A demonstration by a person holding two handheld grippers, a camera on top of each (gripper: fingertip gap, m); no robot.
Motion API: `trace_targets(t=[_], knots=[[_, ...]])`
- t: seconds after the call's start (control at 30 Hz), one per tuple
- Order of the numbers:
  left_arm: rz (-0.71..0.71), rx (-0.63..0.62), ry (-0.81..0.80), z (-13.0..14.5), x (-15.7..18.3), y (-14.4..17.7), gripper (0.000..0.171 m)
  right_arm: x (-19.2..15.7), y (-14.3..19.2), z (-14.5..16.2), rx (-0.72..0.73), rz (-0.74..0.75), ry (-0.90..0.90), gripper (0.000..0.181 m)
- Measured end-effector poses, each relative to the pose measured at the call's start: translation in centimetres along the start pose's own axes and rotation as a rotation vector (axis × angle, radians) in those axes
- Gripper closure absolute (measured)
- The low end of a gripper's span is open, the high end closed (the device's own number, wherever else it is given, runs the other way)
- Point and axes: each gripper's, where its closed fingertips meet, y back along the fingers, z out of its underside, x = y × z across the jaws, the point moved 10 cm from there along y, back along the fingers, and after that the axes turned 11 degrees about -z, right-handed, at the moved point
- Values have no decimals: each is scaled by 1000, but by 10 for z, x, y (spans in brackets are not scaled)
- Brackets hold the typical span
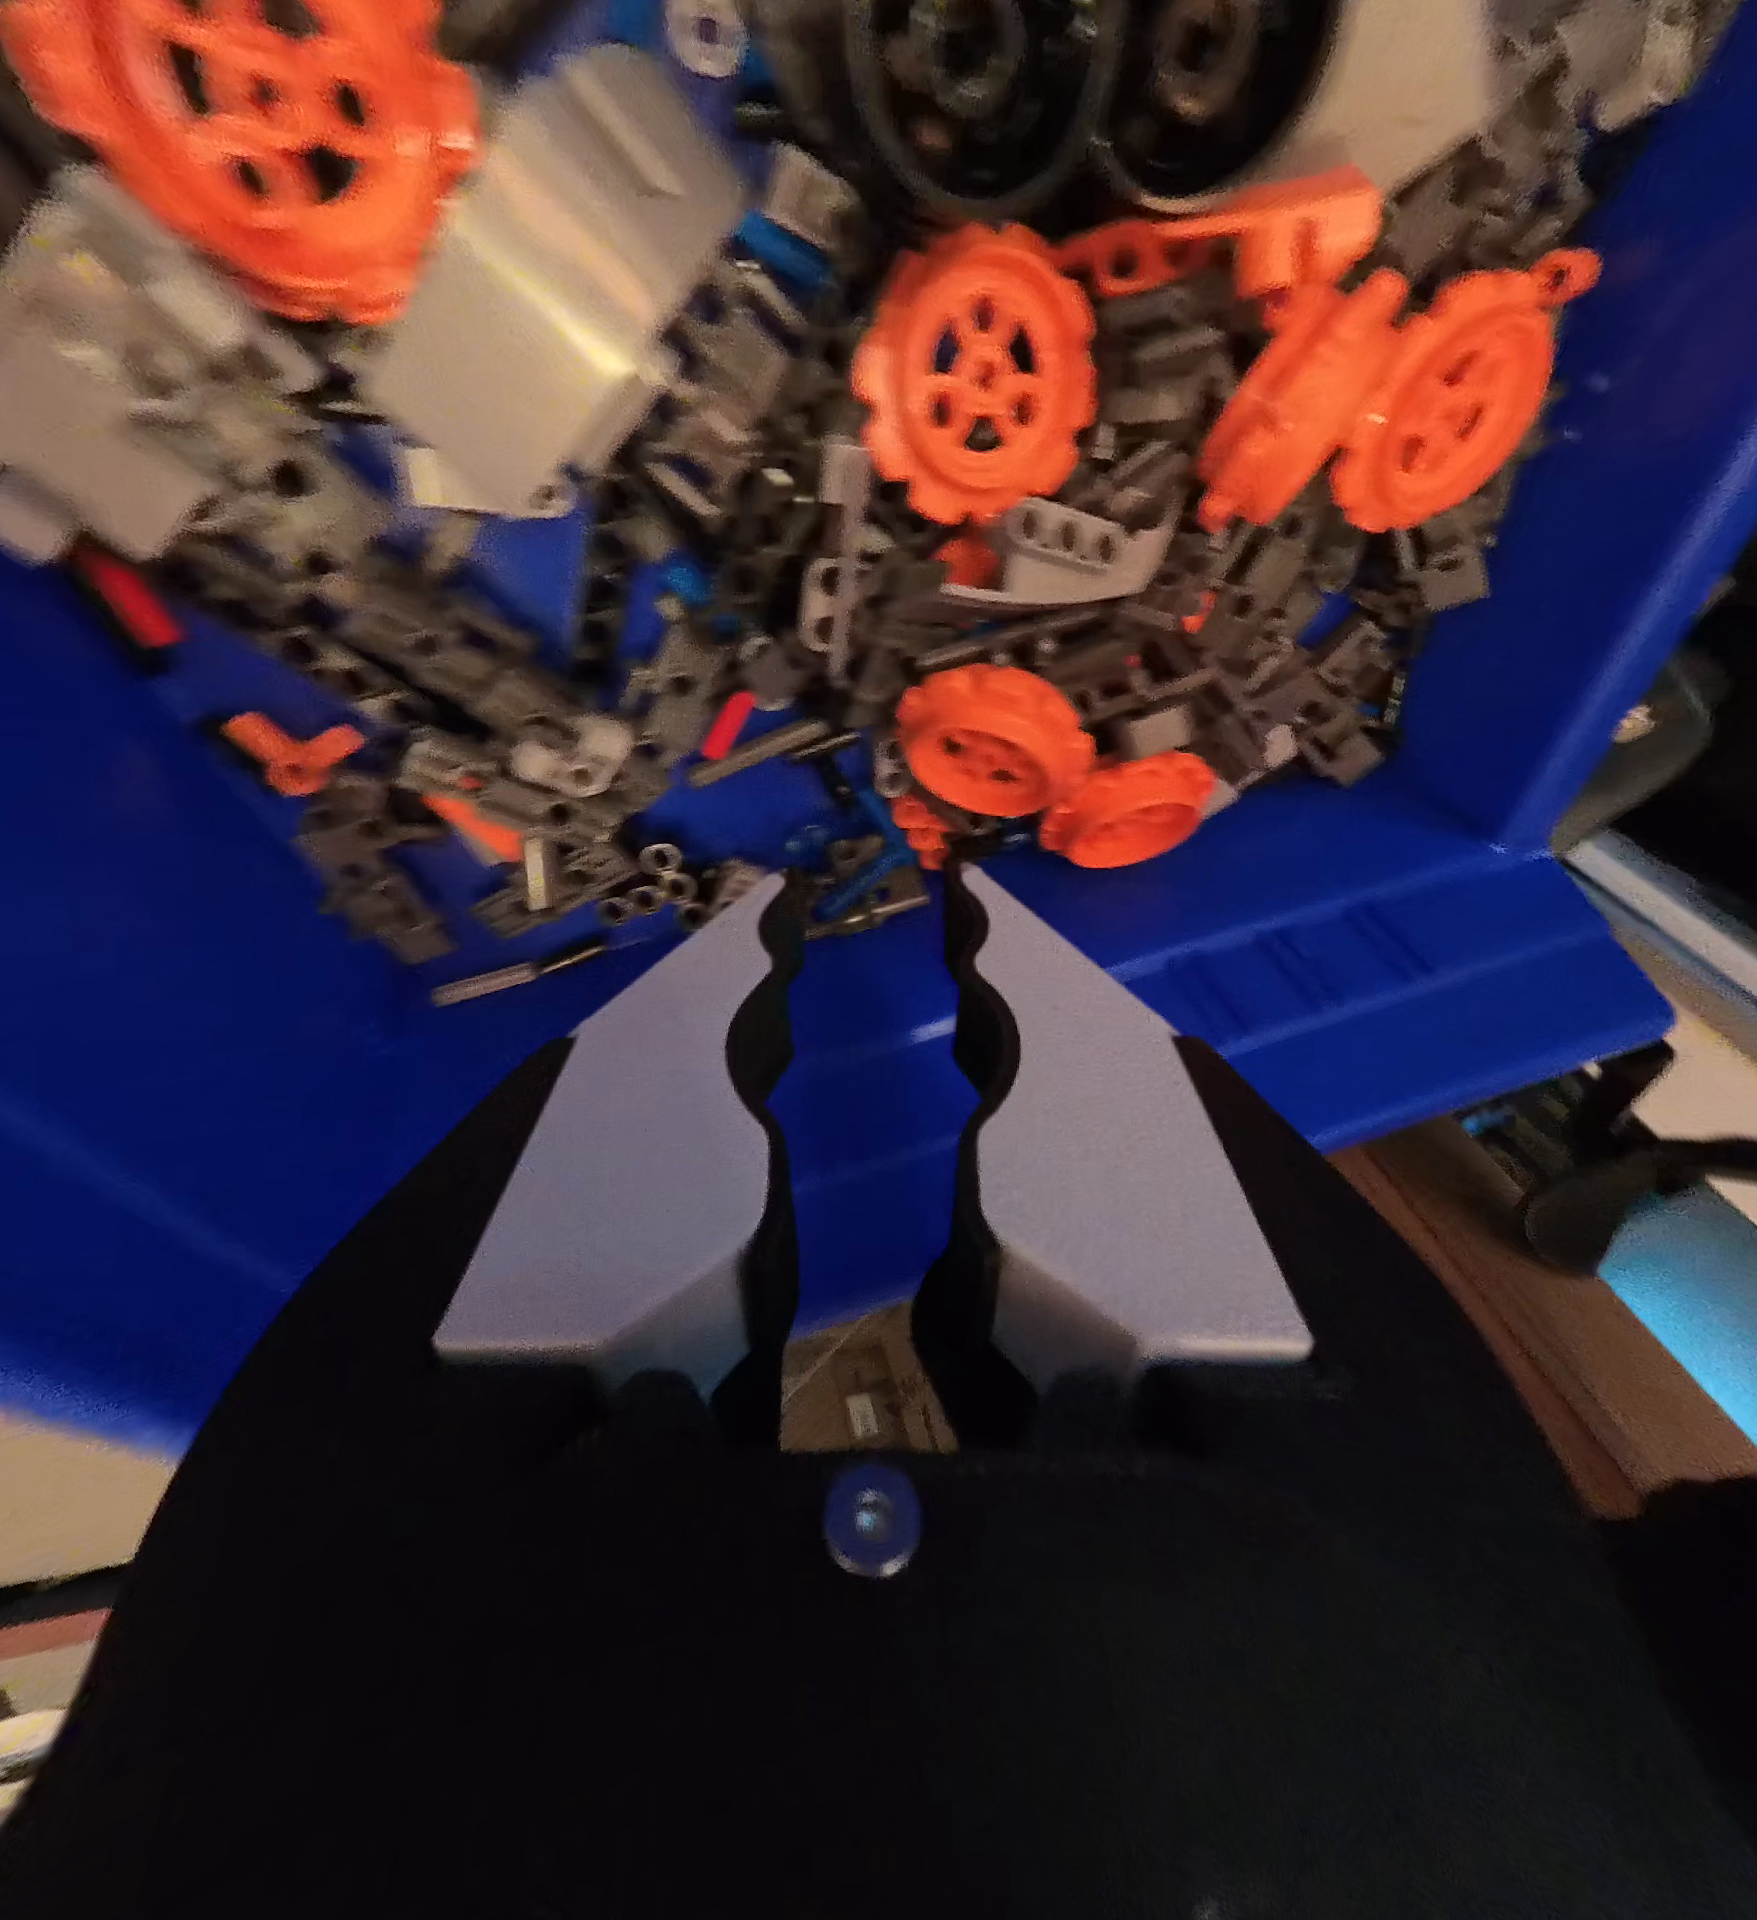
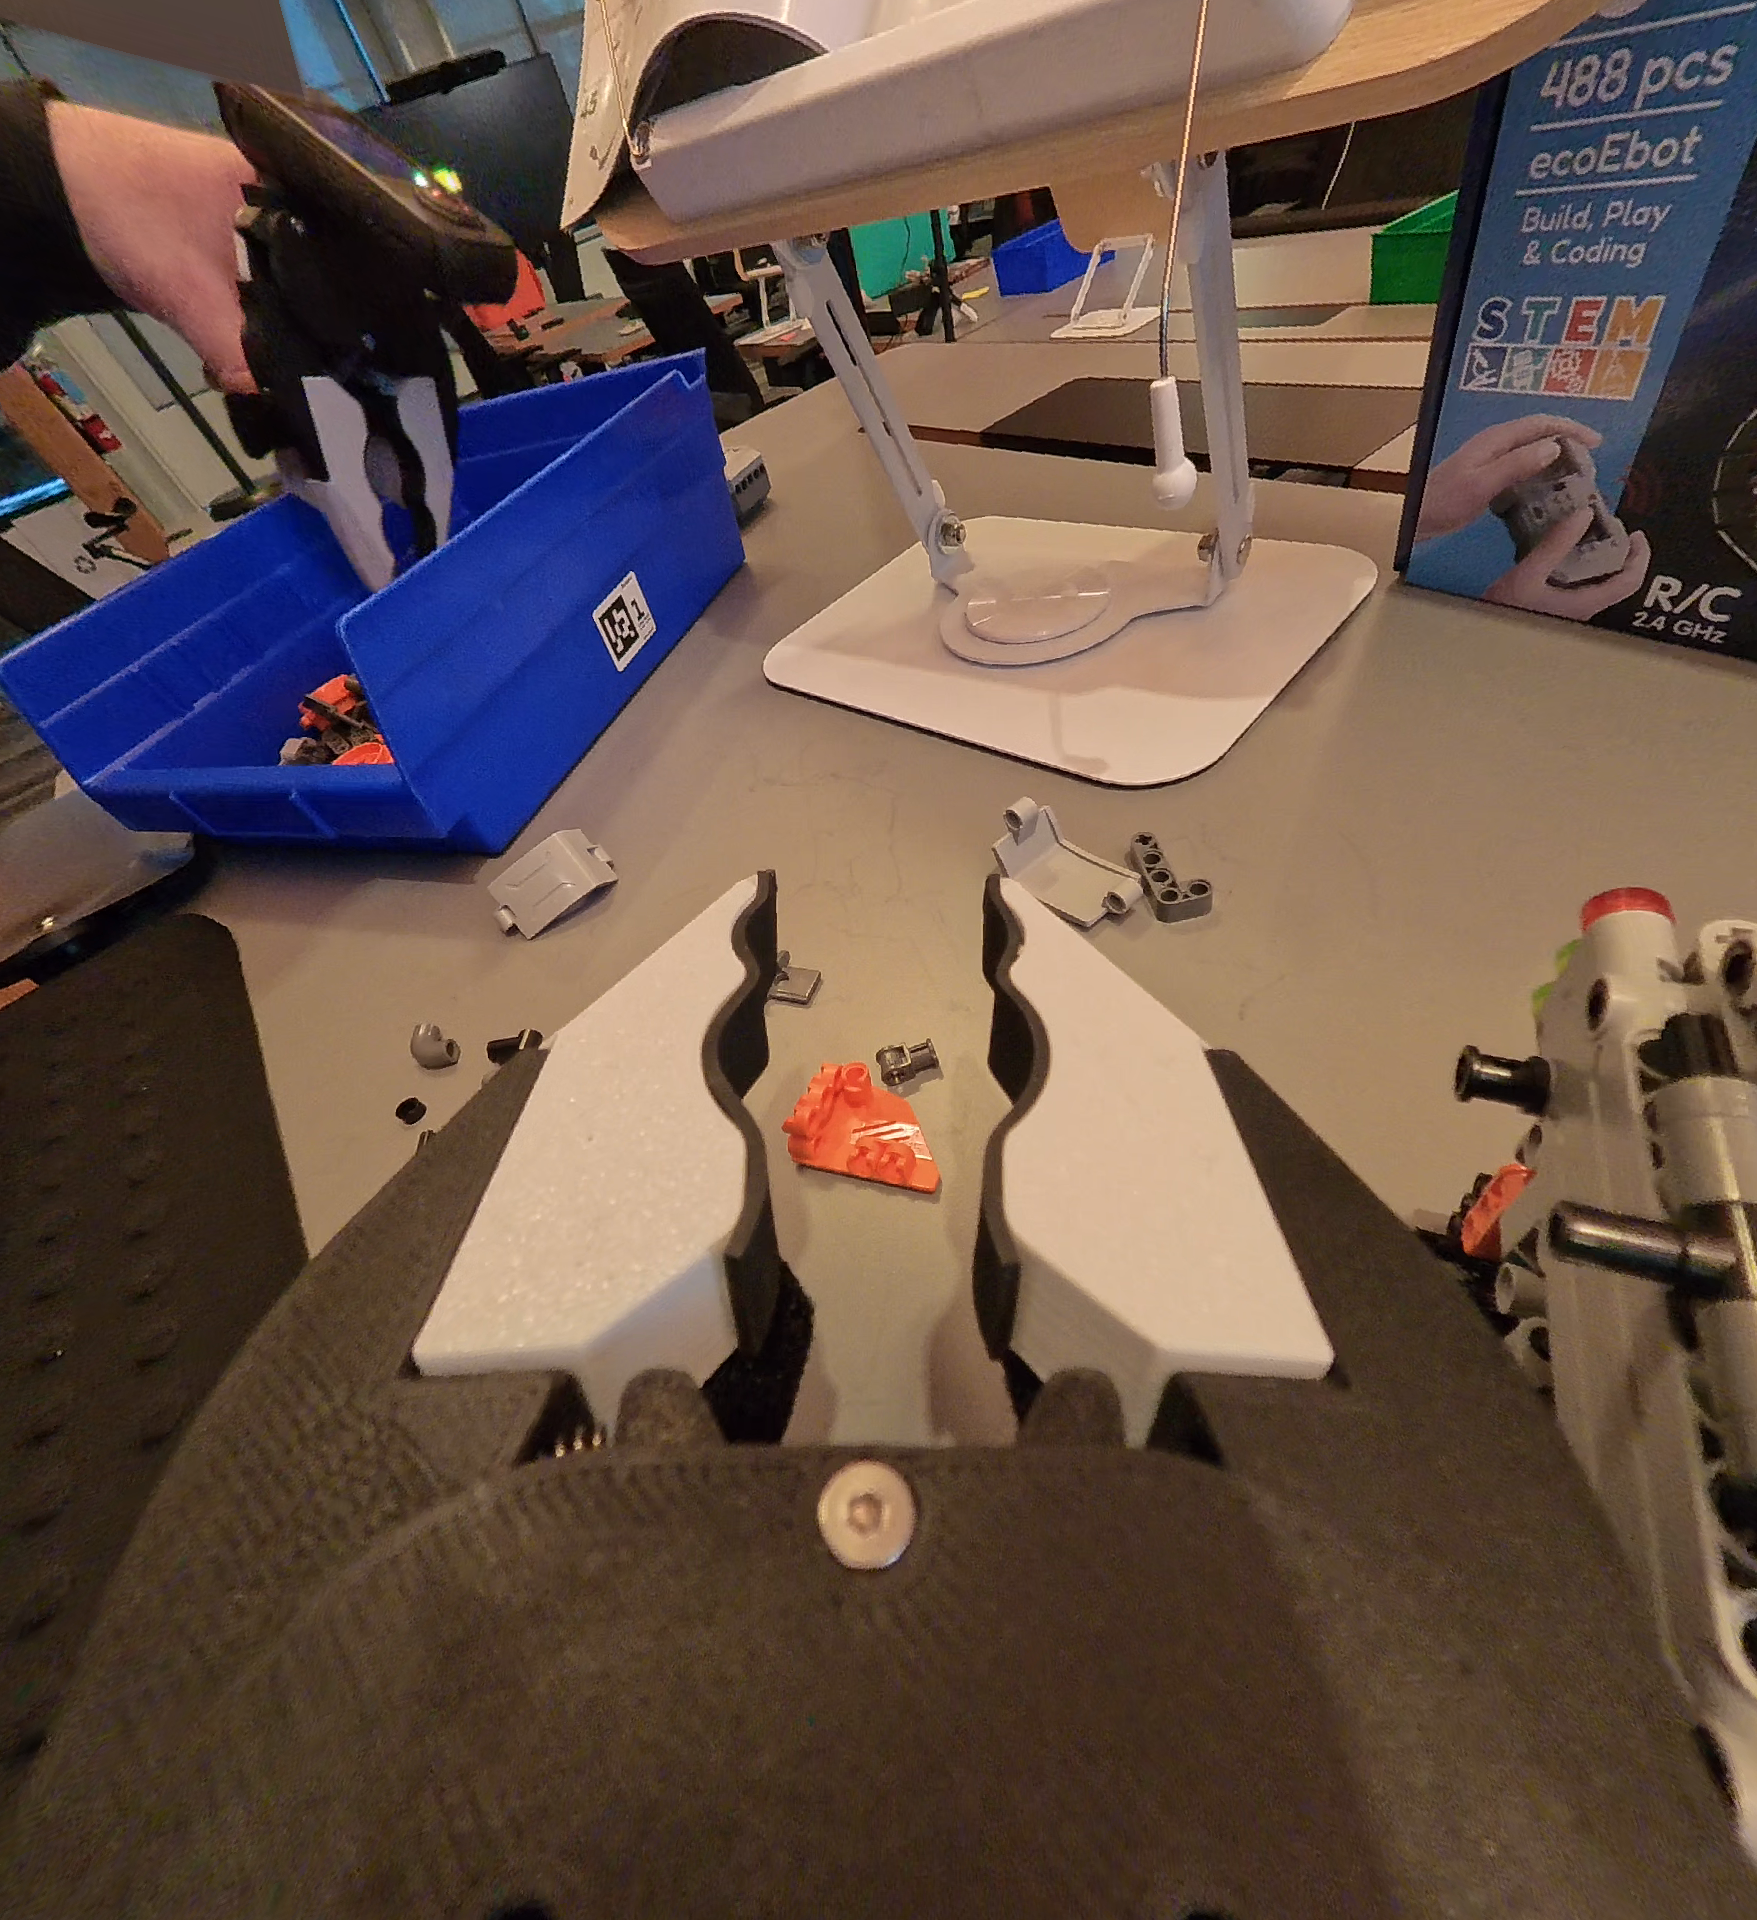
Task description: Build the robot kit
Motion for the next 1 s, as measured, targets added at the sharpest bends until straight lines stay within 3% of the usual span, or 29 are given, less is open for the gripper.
trace_targets(t=[0.17,0.3,0.37,0.57,0.77,0.87,0.93,1.0], knots=[[109,-46,-63,-8,26,-17,133,0,-1,0,-5,1,-1,144],[108,-43,-62,-14,33,-27,133,0,-1,0,-5,1,0,144],[81,-26,-47,-14,29,-25,155,0,-1,0,-5,2,1,144],[35,28,27,-9,5,-14,158,0,-1,0,-7,0,0,144],[-103,58,122,-1,-26,-1,157,0,-1,0,-7,0,-1,144],[-143,21,124,5,-27,2,147,0,-1,0,-8,0,-1,144],[-79,20,92,7,-16,6,134,0,-1,0,-6,1,-2,145],[-19,49,56,4,-3,9,135,0,-1,0,-7,1,-4,145]])
